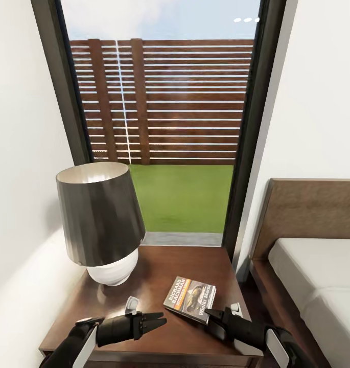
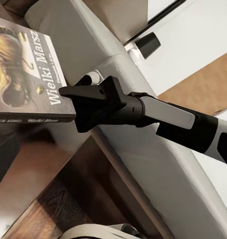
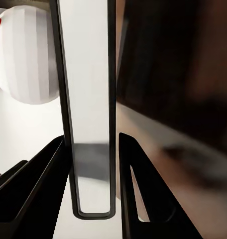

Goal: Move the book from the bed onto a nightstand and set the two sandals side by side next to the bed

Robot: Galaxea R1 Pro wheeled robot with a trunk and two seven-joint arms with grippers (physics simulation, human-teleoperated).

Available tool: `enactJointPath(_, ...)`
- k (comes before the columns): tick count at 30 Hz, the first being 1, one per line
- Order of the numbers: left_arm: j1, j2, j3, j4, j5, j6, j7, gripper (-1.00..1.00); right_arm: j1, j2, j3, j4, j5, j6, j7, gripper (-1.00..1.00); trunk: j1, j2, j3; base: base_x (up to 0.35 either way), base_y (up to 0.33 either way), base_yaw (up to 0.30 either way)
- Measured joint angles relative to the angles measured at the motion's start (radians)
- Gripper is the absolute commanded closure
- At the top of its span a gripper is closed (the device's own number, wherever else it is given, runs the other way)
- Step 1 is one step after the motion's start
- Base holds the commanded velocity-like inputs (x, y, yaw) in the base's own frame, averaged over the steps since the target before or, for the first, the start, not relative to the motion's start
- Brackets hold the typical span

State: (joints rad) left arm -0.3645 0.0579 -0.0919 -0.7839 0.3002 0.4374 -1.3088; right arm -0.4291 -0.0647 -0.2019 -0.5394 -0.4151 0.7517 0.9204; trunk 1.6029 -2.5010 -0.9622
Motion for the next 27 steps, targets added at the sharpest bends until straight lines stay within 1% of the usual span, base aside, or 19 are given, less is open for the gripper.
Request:
enactJointPath(7,0.0,0.0,0.0,0.0,0.0,0.0,0.0,-1.0,0.0,0.0,0.0,0.0,0.0,0.0,0.0,1.0,0.0,0.0,0.0,0.0,0.0,0.0)
enactJointPath(8,0.0,0.0,0.0,0.0,0.0,0.0,0.0,-1.0,0.0,0.0,0.0,0.0,0.001,0.0,0.0,-1.0,0.0,0.0,0.0,0.0,0.0,0.0)
enactJointPath(9,0.0,0.0,0.0,0.0,0.0,0.0,0.0,-1.0,0.0,0.0,0.001,0.0,0.012,-0.008,-0.001,-1.0,0.0,0.0,0.0,0.0,0.0,0.0)
enactJointPath(27,0.0,-0.001,0.0,0.0,-0.001,0.0,0.0,-1.0,0.0,0.0,0.001,0.0,0.013,-0.009,0.0,-1.0,0.0,0.0,0.0,-0.01,0.0,0.0)
